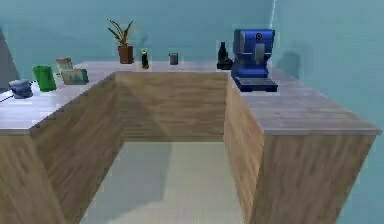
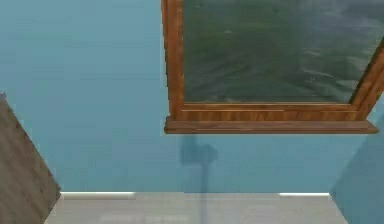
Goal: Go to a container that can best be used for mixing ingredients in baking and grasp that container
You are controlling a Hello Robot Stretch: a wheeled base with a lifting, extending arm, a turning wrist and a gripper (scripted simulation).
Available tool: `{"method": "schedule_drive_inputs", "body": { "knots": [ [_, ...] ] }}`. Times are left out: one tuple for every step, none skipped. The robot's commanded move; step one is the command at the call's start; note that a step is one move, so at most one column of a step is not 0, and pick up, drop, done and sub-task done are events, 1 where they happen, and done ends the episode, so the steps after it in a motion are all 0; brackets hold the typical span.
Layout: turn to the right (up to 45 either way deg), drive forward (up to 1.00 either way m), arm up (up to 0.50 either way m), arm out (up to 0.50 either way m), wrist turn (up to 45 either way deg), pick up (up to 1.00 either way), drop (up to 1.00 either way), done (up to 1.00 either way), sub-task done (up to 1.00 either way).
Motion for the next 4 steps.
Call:
{"method": "schedule_drive_inputs", "body": {
  "knots": [
    [-45.0,0.0,0.0,0.0,0.0,0.0,0.0,0.0,0.0],
    [-33.0,0.0,0.0,0.0,0.0,0.0,0.0,0.0,0.0],
    [0.0,1.0,0.0,0.0,0.0,0.0,0.0,0.0,0.0],
    [0.0,1.0,0.0,0.0,0.0,0.0,0.0,0.0,0.0]
  ]
}}
